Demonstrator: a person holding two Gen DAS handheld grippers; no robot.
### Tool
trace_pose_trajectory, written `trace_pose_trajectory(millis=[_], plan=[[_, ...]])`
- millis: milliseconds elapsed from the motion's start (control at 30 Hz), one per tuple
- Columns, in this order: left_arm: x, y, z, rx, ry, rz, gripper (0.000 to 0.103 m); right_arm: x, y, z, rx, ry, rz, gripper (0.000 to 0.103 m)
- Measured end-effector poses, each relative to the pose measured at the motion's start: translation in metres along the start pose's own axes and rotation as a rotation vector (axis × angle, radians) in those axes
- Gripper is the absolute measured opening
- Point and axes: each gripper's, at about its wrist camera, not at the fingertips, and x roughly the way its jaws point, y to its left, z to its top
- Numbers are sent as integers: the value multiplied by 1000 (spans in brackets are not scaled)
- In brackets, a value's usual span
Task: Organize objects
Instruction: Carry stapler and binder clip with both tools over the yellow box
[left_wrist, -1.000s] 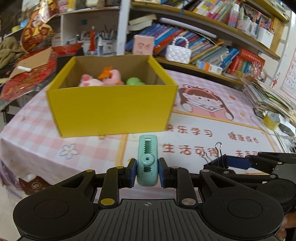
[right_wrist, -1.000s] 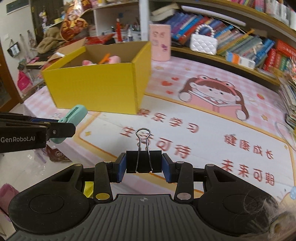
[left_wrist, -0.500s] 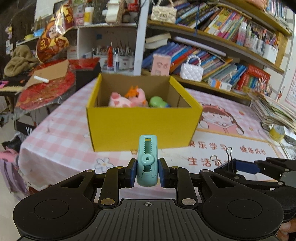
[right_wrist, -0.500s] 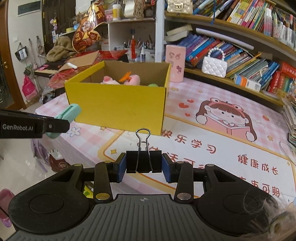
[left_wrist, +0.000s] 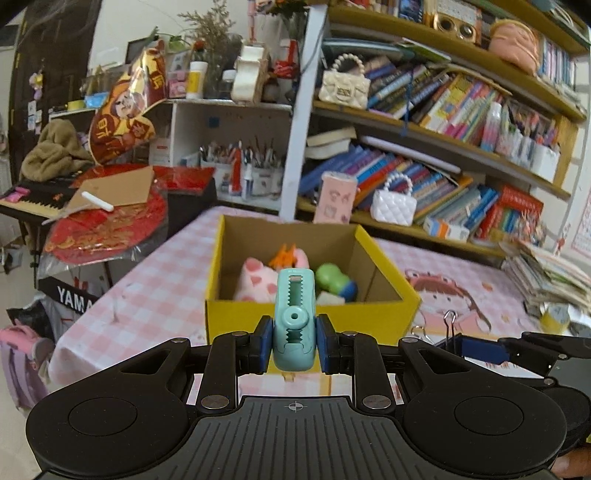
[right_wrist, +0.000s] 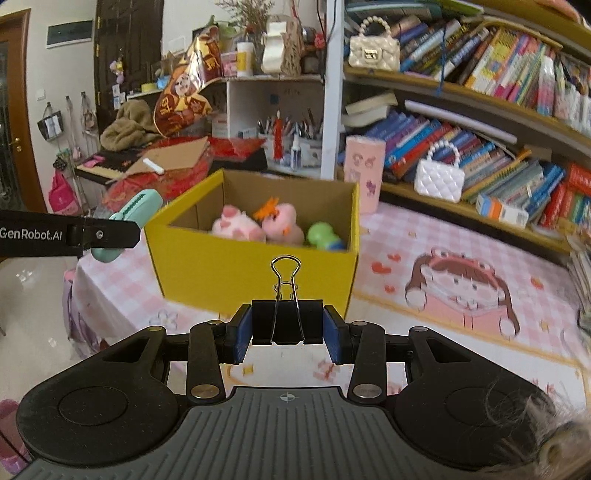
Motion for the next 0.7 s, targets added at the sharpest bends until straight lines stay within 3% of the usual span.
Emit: trace_pose_trajectory(millis=[300,700], plan=[[32,5,26,-23,-24,36,23,38,-14,40,-20,-49,7,37],[102,-2,38,14,51,71,23,110,-28,67,-131,-27,45,37]])
